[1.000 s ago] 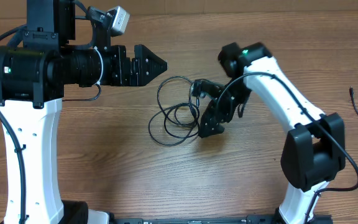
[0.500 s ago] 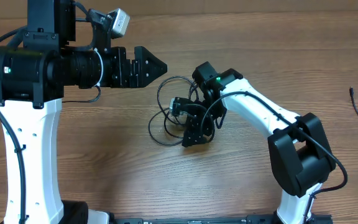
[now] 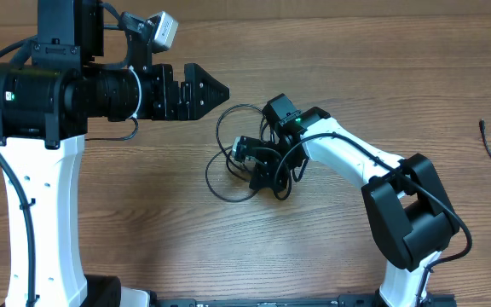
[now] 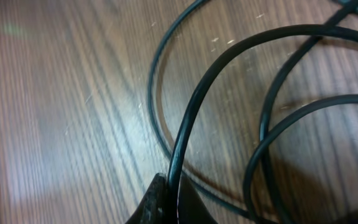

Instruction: Untangle cables

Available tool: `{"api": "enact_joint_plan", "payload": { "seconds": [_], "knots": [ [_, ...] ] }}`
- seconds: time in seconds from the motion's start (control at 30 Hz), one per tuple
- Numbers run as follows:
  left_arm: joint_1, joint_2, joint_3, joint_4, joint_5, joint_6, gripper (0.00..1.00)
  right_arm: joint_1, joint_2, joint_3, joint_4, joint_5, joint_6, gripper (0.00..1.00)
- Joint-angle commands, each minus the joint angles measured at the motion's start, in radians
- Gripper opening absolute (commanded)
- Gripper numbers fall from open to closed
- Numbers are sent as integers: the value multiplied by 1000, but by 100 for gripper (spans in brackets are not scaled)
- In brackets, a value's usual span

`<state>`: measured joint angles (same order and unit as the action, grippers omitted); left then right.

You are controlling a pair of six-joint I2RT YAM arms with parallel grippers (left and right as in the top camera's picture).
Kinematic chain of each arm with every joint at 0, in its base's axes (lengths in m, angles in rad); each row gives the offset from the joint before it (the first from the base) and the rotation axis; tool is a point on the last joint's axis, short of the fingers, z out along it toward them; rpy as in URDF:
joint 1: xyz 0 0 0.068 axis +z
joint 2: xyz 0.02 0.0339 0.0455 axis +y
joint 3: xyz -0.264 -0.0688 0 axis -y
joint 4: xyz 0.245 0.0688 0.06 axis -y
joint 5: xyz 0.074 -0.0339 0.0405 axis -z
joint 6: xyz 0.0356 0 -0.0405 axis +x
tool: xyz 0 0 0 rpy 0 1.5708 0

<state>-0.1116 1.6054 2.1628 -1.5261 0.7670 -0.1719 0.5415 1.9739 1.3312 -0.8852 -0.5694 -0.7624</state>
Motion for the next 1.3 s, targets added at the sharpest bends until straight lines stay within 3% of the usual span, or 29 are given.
{"api": "enact_joint_plan", "payload": {
  "seconds": [0.0, 0.2, 0.4, 0.6, 1.27],
  "knots": [
    [0, -11, 11, 0, 12, 26, 100, 6, -4, -1, 27, 0, 84, 4],
    [0, -11, 11, -6, 11, 26, 100, 6, -10, 77, 43, 49, 191, 4],
    [0, -11, 11, -7, 11, 27, 100, 6, -28, 275, 60, 345, 459, 4],
    [0, -11, 11, -13, 6, 37, 100, 6, -55, 484, 37, 445, 573, 4],
    [0, -10, 10, -45, -157, 5, 100, 6, -95, 1018, -136, 486, 733, 4]
  ]
}}
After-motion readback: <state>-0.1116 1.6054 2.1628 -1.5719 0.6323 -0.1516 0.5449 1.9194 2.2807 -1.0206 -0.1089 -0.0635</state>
